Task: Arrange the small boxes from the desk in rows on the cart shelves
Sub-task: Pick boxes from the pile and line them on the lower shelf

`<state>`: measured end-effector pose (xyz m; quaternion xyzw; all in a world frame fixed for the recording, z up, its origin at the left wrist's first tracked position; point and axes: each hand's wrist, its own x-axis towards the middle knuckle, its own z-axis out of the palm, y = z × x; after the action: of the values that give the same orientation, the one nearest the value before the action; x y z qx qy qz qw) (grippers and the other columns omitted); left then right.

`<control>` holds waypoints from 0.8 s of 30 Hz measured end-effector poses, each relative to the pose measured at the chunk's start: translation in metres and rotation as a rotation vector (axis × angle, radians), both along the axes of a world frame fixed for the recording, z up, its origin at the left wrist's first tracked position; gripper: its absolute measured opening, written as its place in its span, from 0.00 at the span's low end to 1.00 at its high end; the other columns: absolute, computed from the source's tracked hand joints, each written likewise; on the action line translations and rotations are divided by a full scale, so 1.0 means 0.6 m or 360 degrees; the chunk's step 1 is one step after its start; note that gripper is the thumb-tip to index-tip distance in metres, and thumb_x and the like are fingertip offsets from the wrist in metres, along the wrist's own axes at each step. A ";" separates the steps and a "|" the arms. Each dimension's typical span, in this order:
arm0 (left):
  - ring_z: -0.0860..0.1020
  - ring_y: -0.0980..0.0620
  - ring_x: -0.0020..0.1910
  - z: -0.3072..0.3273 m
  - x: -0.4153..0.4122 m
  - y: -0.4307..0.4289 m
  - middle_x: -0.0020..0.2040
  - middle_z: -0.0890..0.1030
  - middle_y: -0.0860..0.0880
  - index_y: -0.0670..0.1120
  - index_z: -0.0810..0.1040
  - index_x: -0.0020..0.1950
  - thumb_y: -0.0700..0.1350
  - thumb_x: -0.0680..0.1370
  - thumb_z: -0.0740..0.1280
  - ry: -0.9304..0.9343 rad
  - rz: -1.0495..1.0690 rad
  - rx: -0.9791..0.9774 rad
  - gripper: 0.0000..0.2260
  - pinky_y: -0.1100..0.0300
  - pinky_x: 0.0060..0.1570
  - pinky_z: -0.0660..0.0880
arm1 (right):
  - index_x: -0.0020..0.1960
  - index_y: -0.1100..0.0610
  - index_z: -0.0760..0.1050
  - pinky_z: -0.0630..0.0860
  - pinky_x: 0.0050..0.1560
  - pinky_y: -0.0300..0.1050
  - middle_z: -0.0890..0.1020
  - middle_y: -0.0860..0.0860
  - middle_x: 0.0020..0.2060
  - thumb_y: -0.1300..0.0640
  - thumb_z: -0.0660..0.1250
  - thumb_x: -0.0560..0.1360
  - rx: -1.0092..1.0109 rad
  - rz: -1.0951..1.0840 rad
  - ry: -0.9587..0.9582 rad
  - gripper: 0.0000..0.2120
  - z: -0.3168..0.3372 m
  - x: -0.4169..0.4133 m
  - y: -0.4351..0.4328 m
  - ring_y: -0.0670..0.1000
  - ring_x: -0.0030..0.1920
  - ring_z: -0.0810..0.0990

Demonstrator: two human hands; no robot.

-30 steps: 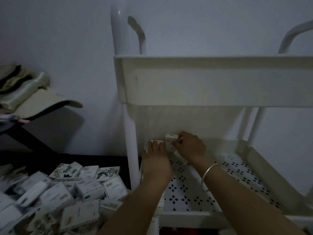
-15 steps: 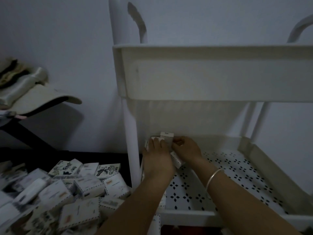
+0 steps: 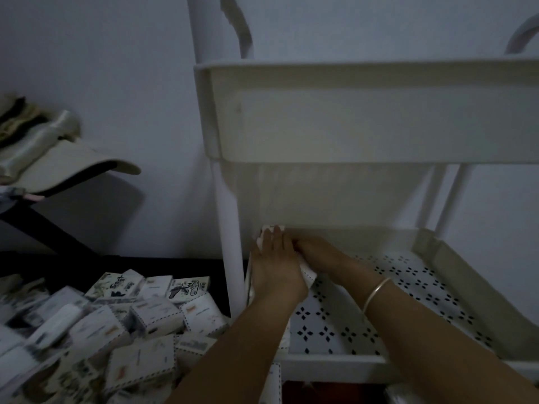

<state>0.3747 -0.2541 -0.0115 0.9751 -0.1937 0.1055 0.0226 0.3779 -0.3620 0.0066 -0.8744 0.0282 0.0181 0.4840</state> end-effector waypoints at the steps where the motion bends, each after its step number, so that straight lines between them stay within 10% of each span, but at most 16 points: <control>1: 0.42 0.45 0.79 -0.001 0.001 0.001 0.80 0.40 0.43 0.41 0.43 0.79 0.55 0.75 0.67 0.0054 0.0010 0.0015 0.44 0.43 0.75 0.42 | 0.63 0.57 0.76 0.71 0.50 0.35 0.78 0.52 0.62 0.57 0.55 0.83 -0.0031 0.0019 0.0042 0.15 0.005 -0.002 -0.001 0.50 0.56 0.77; 6: 0.42 0.45 0.79 -0.007 0.008 0.000 0.80 0.41 0.44 0.40 0.39 0.79 0.62 0.76 0.65 0.0128 -0.0007 -0.0086 0.47 0.45 0.75 0.43 | 0.69 0.63 0.70 0.71 0.66 0.53 0.72 0.60 0.67 0.64 0.59 0.77 -0.0160 -0.0118 0.0338 0.20 0.032 -0.021 -0.045 0.61 0.66 0.72; 10: 0.45 0.44 0.79 0.004 -0.003 -0.001 0.80 0.46 0.42 0.39 0.43 0.79 0.55 0.80 0.59 0.0112 -0.0014 -0.0238 0.37 0.47 0.75 0.41 | 0.62 0.56 0.74 0.80 0.55 0.48 0.77 0.55 0.59 0.61 0.66 0.78 -0.0218 0.0002 0.0434 0.13 0.036 -0.076 -0.071 0.55 0.55 0.79; 16: 0.81 0.36 0.51 0.024 -0.025 0.001 0.51 0.81 0.36 0.33 0.80 0.54 0.39 0.68 0.55 -0.0262 -0.0374 -0.0736 0.21 0.40 0.60 0.72 | 0.47 0.62 0.81 0.82 0.44 0.44 0.85 0.57 0.38 0.45 0.71 0.73 -0.0623 -0.0117 0.0196 0.19 0.049 -0.165 -0.032 0.49 0.33 0.83; 21: 0.70 0.44 0.68 0.097 -0.073 0.010 0.68 0.73 0.41 0.39 0.73 0.68 0.40 0.79 0.55 -0.0159 -0.0550 -0.0705 0.19 0.57 0.69 0.59 | 0.59 0.64 0.79 0.81 0.51 0.44 0.84 0.57 0.51 0.53 0.76 0.71 -0.0469 0.0181 0.0518 0.21 0.075 -0.196 0.011 0.51 0.45 0.84; 24: 0.73 0.45 0.61 0.132 -0.091 0.030 0.64 0.77 0.43 0.41 0.75 0.66 0.42 0.82 0.54 -0.0008 -0.0601 -0.0496 0.16 0.56 0.63 0.68 | 0.67 0.61 0.72 0.81 0.48 0.40 0.80 0.56 0.57 0.64 0.72 0.73 -0.0548 0.0230 0.0591 0.23 0.087 -0.207 0.016 0.51 0.47 0.82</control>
<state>0.3201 -0.2363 0.0680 0.9061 -0.3540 0.1306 0.1915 0.2535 -0.3526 0.0588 -0.9253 0.0568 0.2078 0.3121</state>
